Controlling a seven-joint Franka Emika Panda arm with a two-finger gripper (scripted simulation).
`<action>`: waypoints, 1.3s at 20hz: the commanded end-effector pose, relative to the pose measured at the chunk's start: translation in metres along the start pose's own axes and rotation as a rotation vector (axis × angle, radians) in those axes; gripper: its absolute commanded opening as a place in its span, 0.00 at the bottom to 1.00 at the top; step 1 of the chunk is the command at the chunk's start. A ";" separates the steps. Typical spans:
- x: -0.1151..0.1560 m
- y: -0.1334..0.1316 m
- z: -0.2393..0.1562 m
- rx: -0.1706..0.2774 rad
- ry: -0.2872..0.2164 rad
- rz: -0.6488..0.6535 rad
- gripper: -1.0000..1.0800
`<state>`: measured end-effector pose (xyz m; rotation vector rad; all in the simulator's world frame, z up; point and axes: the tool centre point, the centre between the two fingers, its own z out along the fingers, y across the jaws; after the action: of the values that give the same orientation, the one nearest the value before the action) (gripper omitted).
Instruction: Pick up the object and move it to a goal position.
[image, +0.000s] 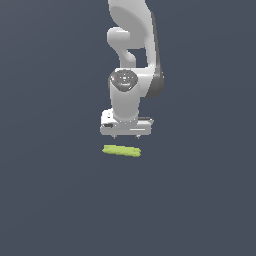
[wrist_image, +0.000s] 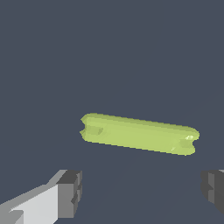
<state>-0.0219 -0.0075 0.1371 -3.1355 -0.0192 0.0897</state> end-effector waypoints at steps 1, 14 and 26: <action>0.000 0.000 0.000 0.000 0.000 0.000 0.96; -0.006 -0.015 0.001 0.015 -0.016 -0.032 0.96; -0.005 -0.011 0.006 0.010 -0.011 -0.131 0.96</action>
<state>-0.0276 0.0044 0.1323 -3.1148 -0.1905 0.1079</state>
